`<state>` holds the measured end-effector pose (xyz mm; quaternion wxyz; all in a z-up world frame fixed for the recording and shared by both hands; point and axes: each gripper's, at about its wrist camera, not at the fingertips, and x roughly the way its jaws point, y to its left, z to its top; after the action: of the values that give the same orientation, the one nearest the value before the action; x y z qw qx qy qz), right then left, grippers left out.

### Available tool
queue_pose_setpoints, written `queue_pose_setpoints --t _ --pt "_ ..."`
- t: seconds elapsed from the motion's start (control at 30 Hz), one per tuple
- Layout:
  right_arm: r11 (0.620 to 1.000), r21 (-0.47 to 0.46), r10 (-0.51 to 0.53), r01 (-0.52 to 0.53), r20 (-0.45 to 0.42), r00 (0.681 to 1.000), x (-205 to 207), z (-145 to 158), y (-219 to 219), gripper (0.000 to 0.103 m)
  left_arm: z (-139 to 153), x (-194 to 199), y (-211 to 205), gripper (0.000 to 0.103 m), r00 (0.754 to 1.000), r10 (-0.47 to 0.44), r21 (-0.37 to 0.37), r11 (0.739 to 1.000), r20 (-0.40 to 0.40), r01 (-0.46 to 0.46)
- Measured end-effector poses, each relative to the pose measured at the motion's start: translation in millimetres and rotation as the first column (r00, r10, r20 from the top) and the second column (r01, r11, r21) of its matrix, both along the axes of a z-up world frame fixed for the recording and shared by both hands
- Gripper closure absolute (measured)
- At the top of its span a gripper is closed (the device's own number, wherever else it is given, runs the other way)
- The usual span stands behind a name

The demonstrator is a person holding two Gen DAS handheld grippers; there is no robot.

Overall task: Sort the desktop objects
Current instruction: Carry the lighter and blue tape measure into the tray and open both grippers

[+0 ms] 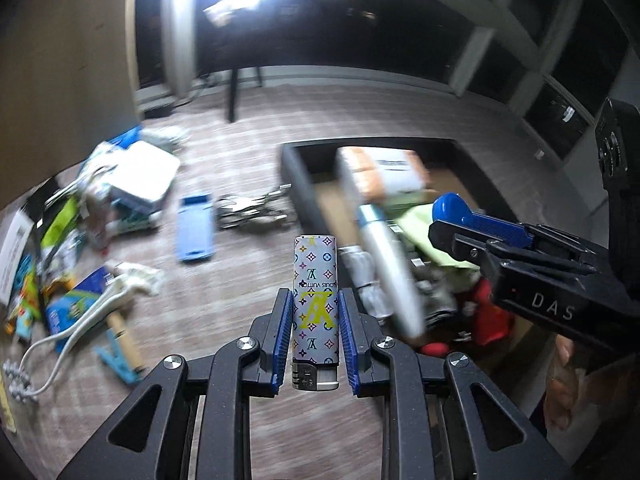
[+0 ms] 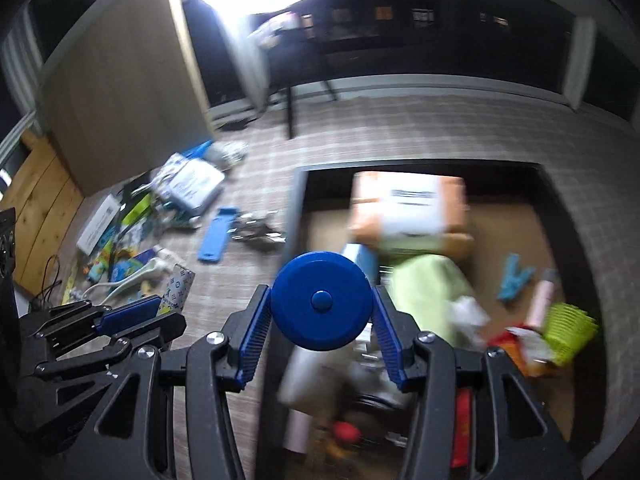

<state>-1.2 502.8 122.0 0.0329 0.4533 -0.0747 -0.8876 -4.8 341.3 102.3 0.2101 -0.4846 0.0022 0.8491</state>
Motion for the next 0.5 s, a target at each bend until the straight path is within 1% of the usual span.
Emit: queue_pose_setpoints --t 0.13,0.33,0.5 --pt "0.997 0.011 -0.076 0.076 -0.002 0.997 15.1 3.1 39.9 0.054 0.6 1.8 34.1 0.081 0.999 -0.054 0.005 0.999 0.0 0.054" --pt "0.986 0.014 -0.164 0.164 0.0 0.986 34.5 3.7 92.5 0.054 3.3 6.8 72.4 0.081 0.994 -0.108 -0.003 0.994 -0.006 0.108" --pt "0.979 0.012 -0.202 0.202 0.008 0.979 44.7 1.2 117.1 0.054 5.1 10.5 98.0 0.081 0.991 -0.134 -0.013 0.991 -0.009 0.134"
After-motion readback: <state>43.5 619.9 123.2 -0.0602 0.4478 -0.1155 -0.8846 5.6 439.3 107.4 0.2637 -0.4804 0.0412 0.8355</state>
